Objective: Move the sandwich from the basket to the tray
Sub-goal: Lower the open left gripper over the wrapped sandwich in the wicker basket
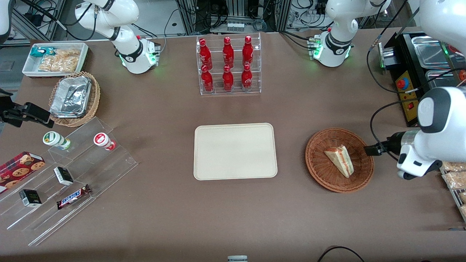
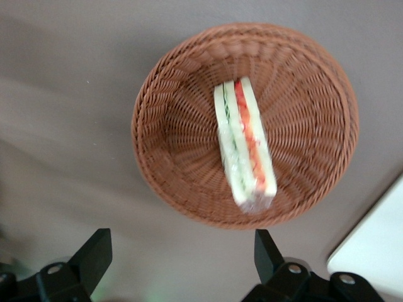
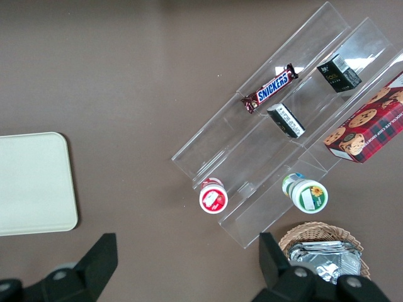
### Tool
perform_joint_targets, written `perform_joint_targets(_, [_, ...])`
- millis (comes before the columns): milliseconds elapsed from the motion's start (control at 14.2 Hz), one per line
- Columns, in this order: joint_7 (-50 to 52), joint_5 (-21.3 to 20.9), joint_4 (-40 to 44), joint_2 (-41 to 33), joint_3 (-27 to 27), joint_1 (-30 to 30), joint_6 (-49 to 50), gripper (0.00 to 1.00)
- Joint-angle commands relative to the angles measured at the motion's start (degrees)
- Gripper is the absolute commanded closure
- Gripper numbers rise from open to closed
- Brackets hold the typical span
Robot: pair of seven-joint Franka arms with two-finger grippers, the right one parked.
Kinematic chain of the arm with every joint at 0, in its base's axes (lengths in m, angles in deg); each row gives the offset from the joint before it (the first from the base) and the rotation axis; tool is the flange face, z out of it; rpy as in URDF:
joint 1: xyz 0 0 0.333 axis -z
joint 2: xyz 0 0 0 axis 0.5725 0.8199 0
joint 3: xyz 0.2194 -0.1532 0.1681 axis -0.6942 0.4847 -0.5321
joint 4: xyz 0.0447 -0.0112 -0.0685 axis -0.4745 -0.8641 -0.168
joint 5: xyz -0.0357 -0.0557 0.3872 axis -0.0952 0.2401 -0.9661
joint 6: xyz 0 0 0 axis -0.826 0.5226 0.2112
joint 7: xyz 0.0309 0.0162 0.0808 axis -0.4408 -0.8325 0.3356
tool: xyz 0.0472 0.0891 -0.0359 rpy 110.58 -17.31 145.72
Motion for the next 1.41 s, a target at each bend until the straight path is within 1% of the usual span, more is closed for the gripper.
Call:
perform_joint_targets(0, [10.54, 0.13, -0.46, 2.00, 0.42, 0.85, -2.01, 0.00])
perform_joint_targets(212, [15.14, 0.04, -6.34, 1.92, 0.51, 1.73, -9.12, 0.00])
perform_joint_targets(424, [15.32, 0.13, -8.29, 2.44, 0.51, 3.30, -13.26, 0.00])
perform_joint_targets(706, [15.32, 0.13, -17.06, 2.54, 0.51, 3.66, -25.37, 0.00])
perform_joint_targets(918, [15.32, 0.04, -19.10, 3.41, 0.51, 3.66, -29.26, 0.00])
perform_joint_targets(988, [15.32, 0.04, -19.11, 3.85, 0.51, 3.75, -29.36, 0.08])
perform_joint_targets(1059, [15.41, 0.13, -19.11, 4.03, 0.51, 3.75, -29.36, 0.23])
perform_joint_targets(1129, [15.67, 0.22, -19.11, 4.03, 0.51, 3.75, -29.44, 0.51])
perform_joint_targets(1200, [16.28, 0.13, -19.02, 3.94, 0.51, 3.75, -29.36, 0.77])
perform_joint_targets(1271, [16.37, 0.22, -18.93, 3.94, 0.51, 3.75, -29.27, 0.86])
perform_joint_targets(1341, [16.38, 0.13, -18.76, 3.94, 0.51, 3.75, -29.27, 0.90])
